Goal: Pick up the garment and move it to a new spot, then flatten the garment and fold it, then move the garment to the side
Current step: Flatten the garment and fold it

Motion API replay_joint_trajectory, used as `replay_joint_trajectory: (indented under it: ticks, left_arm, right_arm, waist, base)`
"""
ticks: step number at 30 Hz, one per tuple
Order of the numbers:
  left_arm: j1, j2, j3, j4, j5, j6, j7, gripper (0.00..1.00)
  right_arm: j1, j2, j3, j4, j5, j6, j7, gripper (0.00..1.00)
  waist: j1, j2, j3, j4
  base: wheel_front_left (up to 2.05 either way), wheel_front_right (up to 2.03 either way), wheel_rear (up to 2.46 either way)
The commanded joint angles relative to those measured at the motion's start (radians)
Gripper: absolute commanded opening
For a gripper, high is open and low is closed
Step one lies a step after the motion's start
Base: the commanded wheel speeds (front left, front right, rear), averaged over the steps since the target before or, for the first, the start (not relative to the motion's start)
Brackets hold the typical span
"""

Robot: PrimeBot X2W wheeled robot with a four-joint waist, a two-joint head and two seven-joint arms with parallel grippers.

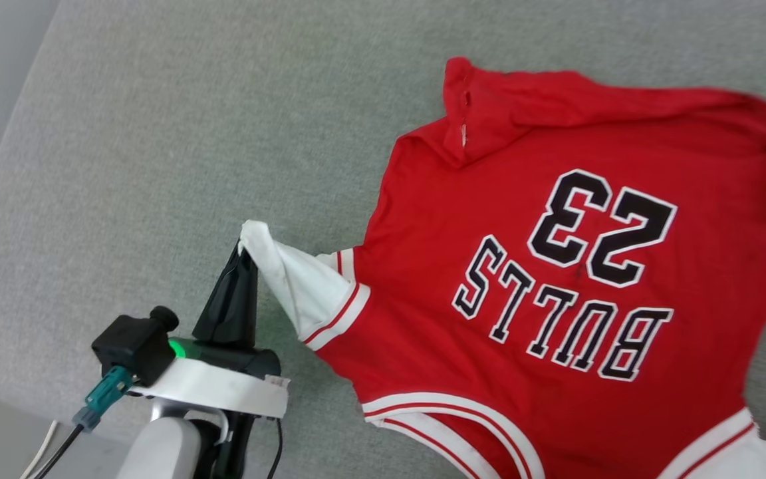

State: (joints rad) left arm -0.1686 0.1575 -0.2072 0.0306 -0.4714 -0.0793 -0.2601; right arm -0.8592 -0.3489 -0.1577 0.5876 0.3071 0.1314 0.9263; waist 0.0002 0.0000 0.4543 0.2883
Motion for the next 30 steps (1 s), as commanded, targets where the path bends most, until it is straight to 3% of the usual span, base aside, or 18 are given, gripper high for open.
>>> replay_joint_trajectory:
  ticks: [1,8,15,21,26,27,28,30]
  left_arm:
    - [0.011,0.009,0.009,0.007,0.002,-0.002,-0.006,0.0]
    - [0.078,0.051,0.047,0.05,-0.001,0.018,0.006,0.0]
    - [0.144,0.1,0.094,0.073,-0.017,0.053,0.051,0.0]
    - [0.189,0.115,0.107,0.068,-0.027,0.075,0.079,0.0]
    - [0.212,0.125,0.107,0.058,-0.032,0.084,0.098,0.0]
    - [0.215,0.126,0.106,0.055,-0.031,0.086,0.103,0.0]
    - [0.219,0.128,0.106,0.052,-0.033,0.087,0.105,0.0]
    - [0.226,0.133,0.105,0.048,-0.034,0.089,0.114,0.0]
  right_arm:
    - [0.053,-0.009,0.017,0.005,-0.015,-0.001,0.016,0.0]
    - [0.187,-0.065,0.093,-0.172,0.02,-0.001,0.032,0.0]
    - [0.527,-0.084,0.111,-0.424,0.06,-0.001,0.083,0.0]
    - [0.866,0.004,0.048,-0.576,0.069,-0.001,0.094,0.0]
    - [1.053,0.141,0.008,-0.585,0.069,-0.001,0.053,0.0]
    - [1.064,0.167,-0.002,-0.584,0.073,-0.001,0.021,0.21]
    - [1.072,0.191,-0.012,-0.583,0.075,-0.001,-0.018,1.0]
    - [1.081,0.224,-0.026,-0.576,0.077,-0.001,-0.104,1.0]
  waist:
    - [-0.0002,0.0,-0.038,-0.031]
    - [-0.0002,0.0,-0.163,-0.143]
    - [-0.0002,0.0,-0.264,-0.264]
    - [-0.0002,0.0,-0.308,-0.335]
    - [-0.0002,0.0,-0.328,-0.369]
    - [-0.0002,0.0,-0.331,-0.373]
    - [-0.0002,0.0,-0.332,-0.377]
    - [-0.0002,0.0,-0.337,-0.384]
  base:
    - [0.0,0.0,0.0]
    - [0.0,0.0,0.0]
    - [0.0,0.0,0.0]
    - [0.0,0.0,0.0]
    - [0.0,0.0,0.0]
    - [0.0,0.0,0.0]
    - [0.0,0.0,0.0]
    - [0.0,0.0,0.0]
